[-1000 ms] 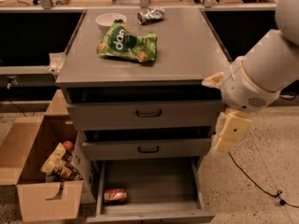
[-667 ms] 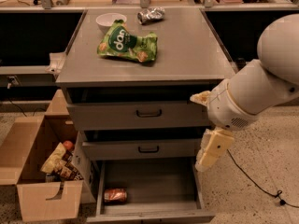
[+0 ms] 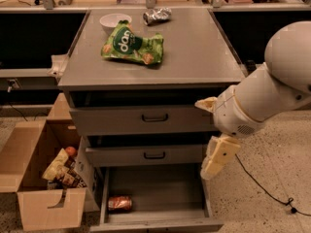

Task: Pick coke can from bottom drawer and place on counter

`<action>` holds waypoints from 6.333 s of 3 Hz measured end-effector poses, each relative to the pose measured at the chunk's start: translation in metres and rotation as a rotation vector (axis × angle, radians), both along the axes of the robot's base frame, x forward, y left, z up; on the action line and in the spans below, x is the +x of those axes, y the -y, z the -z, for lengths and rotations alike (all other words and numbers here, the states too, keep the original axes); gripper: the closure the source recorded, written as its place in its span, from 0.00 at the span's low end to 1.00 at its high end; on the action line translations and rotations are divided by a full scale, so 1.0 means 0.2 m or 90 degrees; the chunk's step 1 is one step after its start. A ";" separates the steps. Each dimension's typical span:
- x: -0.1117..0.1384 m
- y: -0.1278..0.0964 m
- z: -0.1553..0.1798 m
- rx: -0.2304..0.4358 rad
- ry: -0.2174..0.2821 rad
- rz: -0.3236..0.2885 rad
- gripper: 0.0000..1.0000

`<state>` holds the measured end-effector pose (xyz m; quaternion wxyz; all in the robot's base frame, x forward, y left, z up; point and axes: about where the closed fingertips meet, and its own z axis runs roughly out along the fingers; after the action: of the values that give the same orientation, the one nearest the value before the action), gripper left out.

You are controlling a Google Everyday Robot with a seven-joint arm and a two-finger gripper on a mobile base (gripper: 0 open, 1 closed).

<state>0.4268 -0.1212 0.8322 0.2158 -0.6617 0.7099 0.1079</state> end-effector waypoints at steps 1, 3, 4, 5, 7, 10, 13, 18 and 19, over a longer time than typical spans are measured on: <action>-0.01 -0.13 0.25 0.040 -0.023 -0.026 0.00; -0.05 -0.37 0.88 0.141 -0.062 -0.039 0.00; -0.01 -0.42 1.09 0.179 -0.066 -0.027 0.00; -0.01 -0.42 1.09 0.178 -0.067 -0.027 0.00; 0.07 -0.53 1.51 0.182 -0.077 -0.055 0.00; 0.19 -0.73 2.12 0.250 -0.102 -0.046 0.00; 0.22 -0.87 2.38 0.309 -0.134 -0.043 0.00; 0.54 -1.17 3.20 0.303 -0.110 0.005 0.00; 0.61 -1.19 3.33 0.300 -0.116 0.026 0.00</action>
Offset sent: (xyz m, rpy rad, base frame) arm -0.0131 0.0817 -0.1993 0.2546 0.1191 0.0543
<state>0.5480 0.1168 0.1670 0.3014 -0.5659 0.6949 0.3256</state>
